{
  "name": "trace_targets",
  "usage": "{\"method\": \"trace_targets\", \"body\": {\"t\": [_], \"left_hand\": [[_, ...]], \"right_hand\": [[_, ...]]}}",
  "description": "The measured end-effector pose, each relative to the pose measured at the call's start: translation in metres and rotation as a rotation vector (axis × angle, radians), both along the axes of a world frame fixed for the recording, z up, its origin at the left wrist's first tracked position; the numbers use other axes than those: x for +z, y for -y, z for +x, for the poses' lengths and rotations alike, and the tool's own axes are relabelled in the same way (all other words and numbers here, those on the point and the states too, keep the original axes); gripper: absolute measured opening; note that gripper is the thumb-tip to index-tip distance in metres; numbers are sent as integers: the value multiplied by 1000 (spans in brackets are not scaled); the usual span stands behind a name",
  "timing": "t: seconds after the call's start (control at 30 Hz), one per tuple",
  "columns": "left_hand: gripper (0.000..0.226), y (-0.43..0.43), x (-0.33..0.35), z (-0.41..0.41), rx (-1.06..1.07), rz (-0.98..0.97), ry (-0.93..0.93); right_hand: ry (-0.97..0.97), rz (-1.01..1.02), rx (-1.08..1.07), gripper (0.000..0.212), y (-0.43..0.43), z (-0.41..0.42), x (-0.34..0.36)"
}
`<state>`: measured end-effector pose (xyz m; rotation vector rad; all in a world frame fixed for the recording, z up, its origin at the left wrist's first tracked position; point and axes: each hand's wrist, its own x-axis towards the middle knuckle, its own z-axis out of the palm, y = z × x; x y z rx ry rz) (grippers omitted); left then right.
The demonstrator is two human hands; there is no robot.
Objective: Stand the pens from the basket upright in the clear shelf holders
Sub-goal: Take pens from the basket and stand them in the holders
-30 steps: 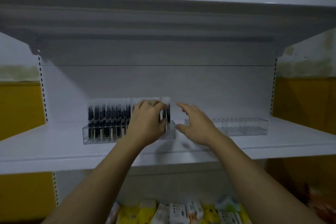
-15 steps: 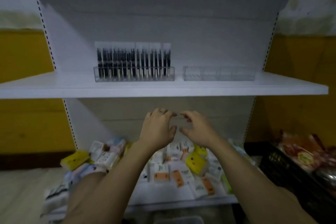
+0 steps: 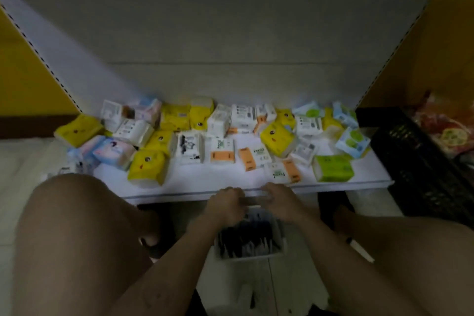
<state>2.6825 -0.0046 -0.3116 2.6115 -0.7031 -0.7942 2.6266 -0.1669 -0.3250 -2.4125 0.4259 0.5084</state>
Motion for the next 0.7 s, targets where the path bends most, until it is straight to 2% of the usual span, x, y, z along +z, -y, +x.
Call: {"method": "trace_targets", "body": {"t": [0.07,0.23,0.4,0.53,0.63,0.7], "left_hand": [[38,1,-26,1,39,4,-101],[35,9,-85,1,98,55,-312],[36,15,-152,-4,206,70,-459],[35,30,-188,-8,305,8,-573],[34,47,-203,-12,345,-53,-616],[32,61,-210,-13,298,-91,-625]], "right_hand": [[-70,0,-17,15,5,-2,-35],[-272,14,-15,34,11,-9,-94],[-444,30,-26,32,18,-13,-145],[-495,68,-58,15,26,-16,-168],[-502,88,-107,20,29,-16,-177],[-458,115,-174,28,29,-17,-179]]}}
